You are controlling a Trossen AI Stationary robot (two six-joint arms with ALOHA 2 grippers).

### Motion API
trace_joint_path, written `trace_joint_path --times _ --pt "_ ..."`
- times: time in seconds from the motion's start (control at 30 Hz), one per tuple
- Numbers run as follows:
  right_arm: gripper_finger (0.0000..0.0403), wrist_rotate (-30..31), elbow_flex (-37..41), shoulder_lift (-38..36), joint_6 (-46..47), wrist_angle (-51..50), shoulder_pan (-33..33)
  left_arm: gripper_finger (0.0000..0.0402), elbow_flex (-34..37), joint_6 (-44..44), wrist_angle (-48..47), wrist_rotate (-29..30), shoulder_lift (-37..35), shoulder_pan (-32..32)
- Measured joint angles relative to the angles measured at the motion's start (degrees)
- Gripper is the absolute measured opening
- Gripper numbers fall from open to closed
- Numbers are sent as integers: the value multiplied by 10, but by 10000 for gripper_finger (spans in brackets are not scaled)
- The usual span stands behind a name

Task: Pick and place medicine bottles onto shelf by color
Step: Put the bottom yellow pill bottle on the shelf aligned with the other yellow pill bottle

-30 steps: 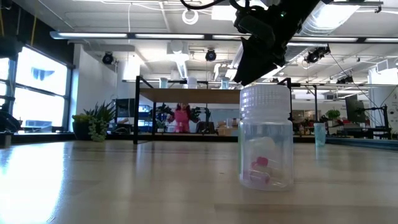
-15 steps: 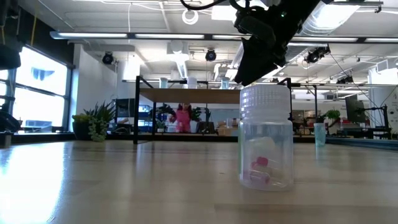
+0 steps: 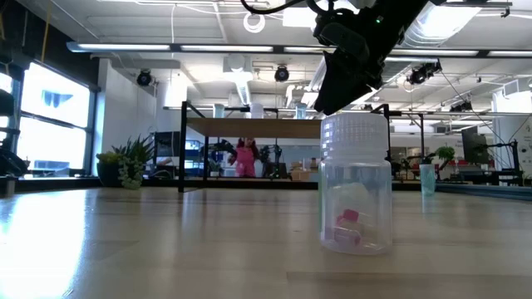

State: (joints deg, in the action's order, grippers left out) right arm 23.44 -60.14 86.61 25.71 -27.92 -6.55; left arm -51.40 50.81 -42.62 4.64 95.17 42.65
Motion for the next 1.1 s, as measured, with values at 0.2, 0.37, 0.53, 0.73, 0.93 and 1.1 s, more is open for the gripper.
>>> trace_joint_path --times 0.2,0.37,0.53,0.73,0.93,1.1 --pt "204 0 0 0 0 0 0 197 0 -9 0 4 0 -4" --pt "204 0 0 0 0 -1 0 179 0 -11 0 1 0 -9" --pt "204 0 0 0 0 -1 0 133 0 -15 0 0 0 -11" --pt "204 0 0 0 0 -1 0 83 0 -20 1 0 0 -11" --pt "204 0 0 0 -1 15 0 74 0 -49 3 19 0 -10" --pt "204 0 0 0 -7 41 0 79 0 -106 6 51 0 -18"
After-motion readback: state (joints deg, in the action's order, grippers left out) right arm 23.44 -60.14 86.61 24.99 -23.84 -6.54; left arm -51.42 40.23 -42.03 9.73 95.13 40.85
